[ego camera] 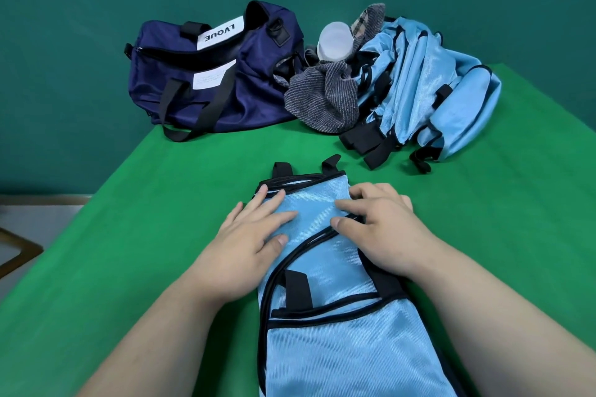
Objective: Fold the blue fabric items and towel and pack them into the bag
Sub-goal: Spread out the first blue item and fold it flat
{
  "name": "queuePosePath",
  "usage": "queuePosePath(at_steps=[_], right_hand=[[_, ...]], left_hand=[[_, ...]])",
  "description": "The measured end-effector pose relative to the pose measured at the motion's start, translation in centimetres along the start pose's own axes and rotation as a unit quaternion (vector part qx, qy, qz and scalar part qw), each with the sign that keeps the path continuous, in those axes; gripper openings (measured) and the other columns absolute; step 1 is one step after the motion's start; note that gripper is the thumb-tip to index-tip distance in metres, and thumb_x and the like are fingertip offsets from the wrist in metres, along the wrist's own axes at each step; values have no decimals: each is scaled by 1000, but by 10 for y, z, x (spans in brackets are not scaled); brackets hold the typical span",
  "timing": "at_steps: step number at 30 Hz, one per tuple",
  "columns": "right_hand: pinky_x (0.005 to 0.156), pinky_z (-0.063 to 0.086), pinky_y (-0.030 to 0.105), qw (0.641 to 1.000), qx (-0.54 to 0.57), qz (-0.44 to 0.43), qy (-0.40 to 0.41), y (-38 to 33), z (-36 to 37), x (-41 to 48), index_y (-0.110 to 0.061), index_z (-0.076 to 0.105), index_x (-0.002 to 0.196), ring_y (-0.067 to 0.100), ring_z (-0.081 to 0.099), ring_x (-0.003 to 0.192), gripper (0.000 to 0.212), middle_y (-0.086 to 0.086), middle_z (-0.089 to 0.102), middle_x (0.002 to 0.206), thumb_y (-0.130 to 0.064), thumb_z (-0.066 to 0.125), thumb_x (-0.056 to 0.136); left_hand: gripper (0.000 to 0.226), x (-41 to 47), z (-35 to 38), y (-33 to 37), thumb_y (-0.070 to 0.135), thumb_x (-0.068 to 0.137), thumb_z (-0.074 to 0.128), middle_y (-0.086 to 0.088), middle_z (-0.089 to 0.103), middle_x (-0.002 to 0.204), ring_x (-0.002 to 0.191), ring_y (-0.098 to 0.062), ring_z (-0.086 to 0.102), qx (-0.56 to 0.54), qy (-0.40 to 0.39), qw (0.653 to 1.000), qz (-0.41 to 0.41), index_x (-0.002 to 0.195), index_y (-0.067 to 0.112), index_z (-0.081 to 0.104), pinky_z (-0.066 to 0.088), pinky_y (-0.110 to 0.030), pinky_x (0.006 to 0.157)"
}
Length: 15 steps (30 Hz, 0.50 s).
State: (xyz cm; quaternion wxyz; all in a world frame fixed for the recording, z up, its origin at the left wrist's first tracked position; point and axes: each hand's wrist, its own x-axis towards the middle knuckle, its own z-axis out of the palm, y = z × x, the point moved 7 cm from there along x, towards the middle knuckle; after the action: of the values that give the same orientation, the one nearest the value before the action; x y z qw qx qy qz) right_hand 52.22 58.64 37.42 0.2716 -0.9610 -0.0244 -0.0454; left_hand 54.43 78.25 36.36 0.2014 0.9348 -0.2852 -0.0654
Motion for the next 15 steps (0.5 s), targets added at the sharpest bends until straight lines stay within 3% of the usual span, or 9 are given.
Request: queuePosePath(at_steps=[4,11,13,15], right_hand=[[102,19,31,998,51,11,24,3,-4,1,-30,68,126,9,33,124,37,-15,49,122,-47,59,95],[111,25,36,988,124,45,84,16,-17,-1,-27,78,101,5,41,111,18,-19,54,102,-34,63,94],[107,24,33,991,93,55,74,18,-14,0,-31,77,105,9,42,115,20,-15,55,104,-38,62,95],[100,20,28,995,52,60,57,19,-9,1,-34,69,122,8,37,115,30,-16,51,108,-43,58,95]], left_hand=[[44,0,-2,1,35,105,41,27,2,160,143,9,-21,-3,4,1000,-2,148,41,37,-6,-32,123],[49,-1,1,1,45,104,36,26,-10,160,142,4,-30,35,-23,999,-13,152,45,24,-10,-33,122],[51,-1,3,0,47,104,33,24,-14,160,142,2,-32,55,-30,998,-19,154,44,19,-11,-35,122],[54,-1,4,-1,48,104,30,23,-17,160,141,1,-33,71,-35,996,-29,155,43,14,-14,-35,121]])
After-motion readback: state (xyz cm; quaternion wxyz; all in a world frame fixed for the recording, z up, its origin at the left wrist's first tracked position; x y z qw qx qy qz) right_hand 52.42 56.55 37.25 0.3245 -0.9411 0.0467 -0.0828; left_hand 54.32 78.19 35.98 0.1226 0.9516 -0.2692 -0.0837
